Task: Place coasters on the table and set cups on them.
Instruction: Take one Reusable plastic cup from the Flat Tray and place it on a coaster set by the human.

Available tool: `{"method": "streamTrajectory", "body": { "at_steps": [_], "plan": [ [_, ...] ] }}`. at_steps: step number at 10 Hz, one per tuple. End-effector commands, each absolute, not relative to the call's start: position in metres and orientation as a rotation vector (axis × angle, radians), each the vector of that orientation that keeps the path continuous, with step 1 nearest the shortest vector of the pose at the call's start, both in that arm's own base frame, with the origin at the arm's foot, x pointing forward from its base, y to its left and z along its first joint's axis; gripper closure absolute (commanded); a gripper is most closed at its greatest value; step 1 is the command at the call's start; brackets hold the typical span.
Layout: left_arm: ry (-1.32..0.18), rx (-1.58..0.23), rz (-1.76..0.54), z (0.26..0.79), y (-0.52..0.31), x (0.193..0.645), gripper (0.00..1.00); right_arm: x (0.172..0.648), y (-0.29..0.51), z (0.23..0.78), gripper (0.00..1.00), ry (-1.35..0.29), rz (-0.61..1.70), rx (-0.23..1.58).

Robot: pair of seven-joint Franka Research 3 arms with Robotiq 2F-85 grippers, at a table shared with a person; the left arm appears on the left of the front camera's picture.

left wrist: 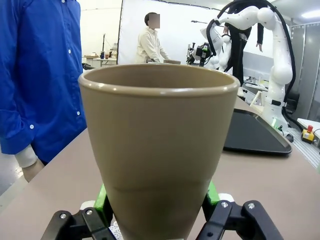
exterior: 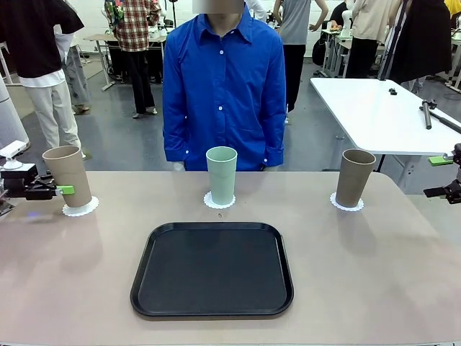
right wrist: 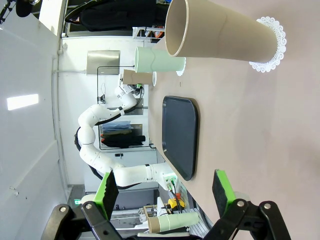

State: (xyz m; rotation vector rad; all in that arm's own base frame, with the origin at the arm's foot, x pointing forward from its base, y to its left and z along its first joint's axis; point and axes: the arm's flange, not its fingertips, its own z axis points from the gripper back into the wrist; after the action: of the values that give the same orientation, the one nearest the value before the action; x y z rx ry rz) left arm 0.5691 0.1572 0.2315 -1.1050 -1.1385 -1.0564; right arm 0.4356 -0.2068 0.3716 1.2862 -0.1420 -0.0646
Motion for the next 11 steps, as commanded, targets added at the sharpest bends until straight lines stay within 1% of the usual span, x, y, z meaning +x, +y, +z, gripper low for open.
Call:
{"method": "streamTrajectory", "body": {
  "at_steps": [1,3,4,9,11],
  "plan": [
    [-1.167,-1.078,-1.071,0.228,0.159,0.576,0.16,0.435,-0.207,0.372,0.00,-0.141,-0.064,1.288],
    [-1.164,-1.125,-1.096,0.240,0.161,0.571,0.16,0.435,-0.207,0.372,0.00,-0.141,-0.064,1.288],
    [-1.139,-1.102,-1.061,0.228,0.158,0.571,0.16,0.435,-0.207,0.372,0.00,-0.141,-0.064,1.288],
    [-1.138,-1.111,-1.060,0.226,0.159,0.571,0.16,0.435,-0.207,0.372,0.00,-0.141,-0.064,1.288],
    [-1.167,-1.114,-1.130,0.227,0.164,0.569,0.16,0.435,-0.207,0.372,0.00,-0.141,-0.064,1.288]
  ]
}}
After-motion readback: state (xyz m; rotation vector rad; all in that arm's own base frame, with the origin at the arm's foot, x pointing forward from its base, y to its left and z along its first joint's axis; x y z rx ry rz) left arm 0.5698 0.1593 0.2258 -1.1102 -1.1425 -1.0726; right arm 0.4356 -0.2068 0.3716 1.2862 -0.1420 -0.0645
